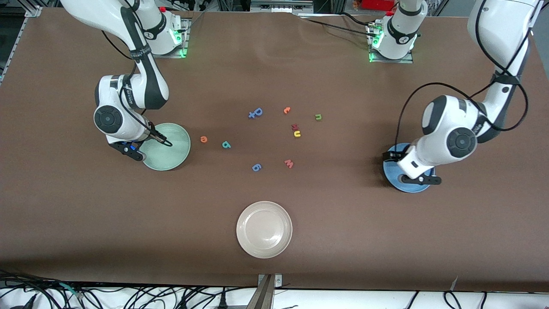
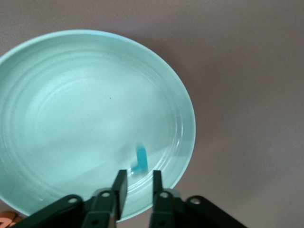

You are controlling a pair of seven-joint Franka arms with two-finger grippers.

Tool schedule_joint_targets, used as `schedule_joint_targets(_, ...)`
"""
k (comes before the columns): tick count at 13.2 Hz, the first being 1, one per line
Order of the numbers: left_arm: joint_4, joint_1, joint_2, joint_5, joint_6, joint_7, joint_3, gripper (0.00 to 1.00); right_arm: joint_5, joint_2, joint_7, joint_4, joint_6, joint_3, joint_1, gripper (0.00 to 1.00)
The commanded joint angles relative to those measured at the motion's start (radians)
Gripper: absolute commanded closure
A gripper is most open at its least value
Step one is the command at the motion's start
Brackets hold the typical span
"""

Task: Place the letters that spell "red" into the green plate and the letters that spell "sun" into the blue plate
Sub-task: 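Open both grippers to drop the letters onto their plates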

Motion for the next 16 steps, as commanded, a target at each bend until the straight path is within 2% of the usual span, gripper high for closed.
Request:
schedule_joint_targets(1,-0.148,0.007,-0.096,-0.027,0.104,-0.179,-0.121,0.00,0.019,-0.015,-0.014,0.002,-0.004,0.007,0.010,0.01)
schedule_joint_targets(6,-0.345,-0.007,-0.110,0.025,0.319,-0.573,-0.317,0.00,0.020,-0.045,0.003,0.032,-0.013,0.008,0.027,0.01)
schedule_joint_targets(9,-0.422,-0.088,-0.103,0.174,0.379,-0.843,-0.328,0.00,0.020,-0.055,0.084,0.057,-0.019,0.054,0.033,0.01)
schedule_joint_targets(12,-0.425,-0.157,-0.063,0.292,0.386,-1.046,-0.330,0.00,0.022,-0.053,0.228,0.076,0.014,0.151,0.033,0.01)
schedule_joint_targets(14,-0.425,-0.171,-0.028,0.341,0.417,-1.121,-0.330,0.00,0.022,-0.041,0.224,0.053,0.109,0.179,0.033,0.01)
schedule_joint_targets(15,-0.423,-0.176,-0.009,0.369,0.422,-1.146,-0.328,0.00,0.023,-0.024,0.236,0.051,0.161,0.220,0.033,0.02)
schedule_joint_targets(16,-0.425,-0.174,0.009,0.398,0.437,-1.172,-0.328,0.00,0.023,-0.013,0.289,0.046,0.218,0.244,0.033,0.09)
